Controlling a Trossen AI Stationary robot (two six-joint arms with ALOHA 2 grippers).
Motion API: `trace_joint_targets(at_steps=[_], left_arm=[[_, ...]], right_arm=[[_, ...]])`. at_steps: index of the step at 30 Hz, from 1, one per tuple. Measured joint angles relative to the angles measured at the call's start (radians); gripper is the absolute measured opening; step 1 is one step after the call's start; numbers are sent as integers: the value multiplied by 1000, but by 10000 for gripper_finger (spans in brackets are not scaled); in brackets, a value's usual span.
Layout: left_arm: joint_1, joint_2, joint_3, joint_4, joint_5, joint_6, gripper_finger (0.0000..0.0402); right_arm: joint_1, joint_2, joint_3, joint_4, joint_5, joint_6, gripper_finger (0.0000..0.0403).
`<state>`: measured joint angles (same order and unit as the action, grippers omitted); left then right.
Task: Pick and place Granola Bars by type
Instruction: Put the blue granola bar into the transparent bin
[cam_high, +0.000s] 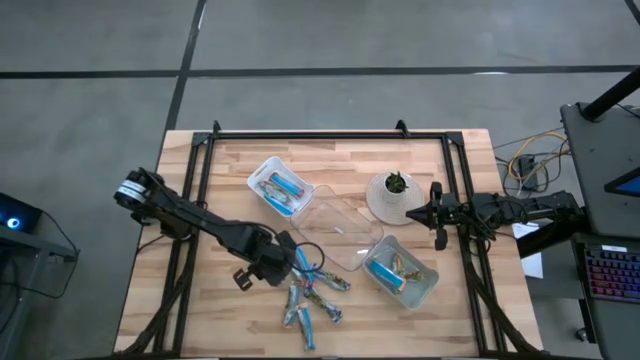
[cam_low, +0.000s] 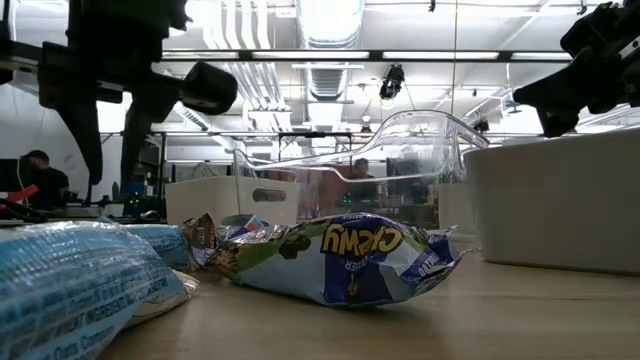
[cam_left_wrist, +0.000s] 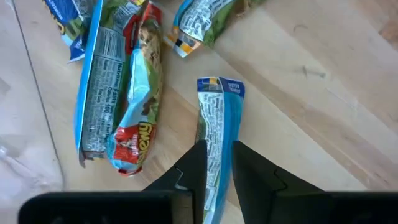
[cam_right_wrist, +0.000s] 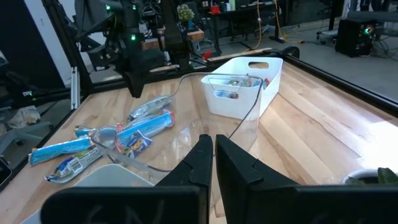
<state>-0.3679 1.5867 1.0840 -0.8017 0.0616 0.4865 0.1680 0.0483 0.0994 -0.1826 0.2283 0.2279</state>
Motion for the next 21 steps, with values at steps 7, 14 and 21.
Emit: trace_joint_targets(at_steps=[7, 14, 21], left_arm=[[6, 2, -2, -5, -4, -96, 58], [6, 1, -6, -4, 2, -95, 89], [6, 1, -9, 15, -42, -93, 181]], right_arm=[[0, 0, 0, 0, 0, 0, 13], [0, 0, 0, 0, 0, 0, 13], [0, 0, 0, 0, 0, 0, 13]])
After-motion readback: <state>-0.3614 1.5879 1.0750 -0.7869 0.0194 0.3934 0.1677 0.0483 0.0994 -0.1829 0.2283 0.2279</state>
